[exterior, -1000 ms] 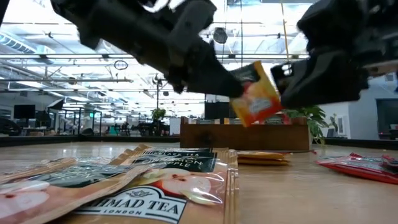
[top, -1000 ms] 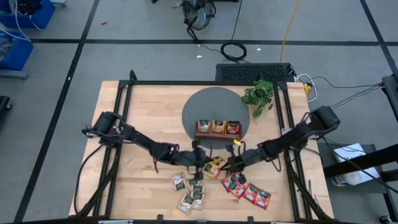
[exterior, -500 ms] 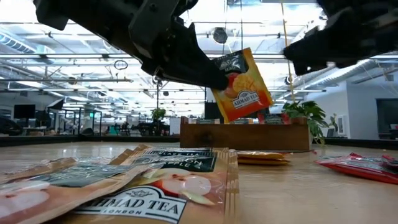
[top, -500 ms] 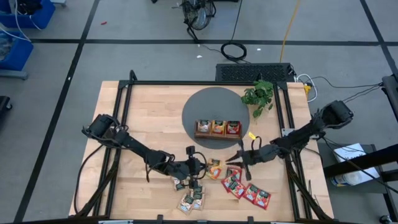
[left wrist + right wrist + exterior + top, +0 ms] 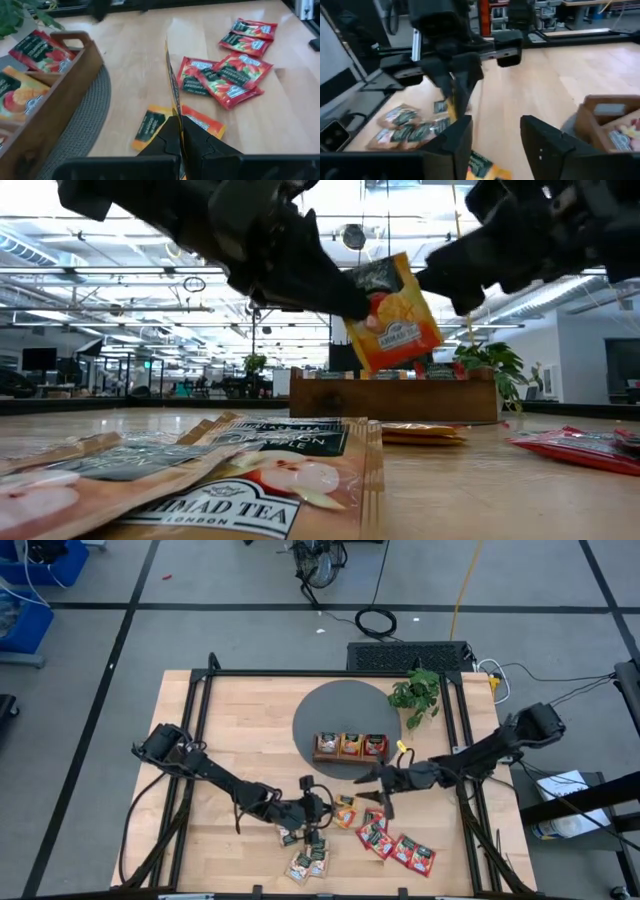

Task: Pick & Place Tea
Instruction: Put the yellow tea bag into the middle section of the wooden organiser

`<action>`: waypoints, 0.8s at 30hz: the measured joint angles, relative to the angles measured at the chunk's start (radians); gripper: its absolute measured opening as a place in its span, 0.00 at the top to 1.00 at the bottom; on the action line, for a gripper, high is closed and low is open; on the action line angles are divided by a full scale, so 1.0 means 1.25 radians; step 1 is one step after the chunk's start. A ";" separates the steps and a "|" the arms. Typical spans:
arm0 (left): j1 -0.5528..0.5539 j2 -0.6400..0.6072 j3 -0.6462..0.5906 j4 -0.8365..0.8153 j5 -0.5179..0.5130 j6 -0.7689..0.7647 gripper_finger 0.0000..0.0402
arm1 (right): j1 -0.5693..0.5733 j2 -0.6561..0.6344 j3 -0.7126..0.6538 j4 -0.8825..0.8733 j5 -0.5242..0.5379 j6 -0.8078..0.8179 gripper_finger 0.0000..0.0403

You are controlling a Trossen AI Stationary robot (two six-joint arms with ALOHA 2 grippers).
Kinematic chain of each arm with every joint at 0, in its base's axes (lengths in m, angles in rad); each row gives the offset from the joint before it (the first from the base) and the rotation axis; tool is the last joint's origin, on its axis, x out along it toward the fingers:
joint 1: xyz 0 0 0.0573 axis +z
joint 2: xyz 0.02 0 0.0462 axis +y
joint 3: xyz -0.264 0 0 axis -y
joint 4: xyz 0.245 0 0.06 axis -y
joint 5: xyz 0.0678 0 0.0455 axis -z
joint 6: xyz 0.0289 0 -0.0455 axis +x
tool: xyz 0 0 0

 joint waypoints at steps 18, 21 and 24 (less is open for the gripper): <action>0.011 0.000 0.071 -0.116 -0.010 0.009 0.99 | -0.010 0.091 0.105 -0.075 -0.087 -0.019 0.59; 0.014 0.000 0.071 -0.117 -0.010 0.000 0.99 | -0.012 0.091 0.105 -0.071 -0.104 -0.025 0.62; 0.022 0.000 0.071 -0.111 -0.004 -0.007 0.99 | -0.012 0.091 0.105 -0.070 -0.105 -0.030 0.65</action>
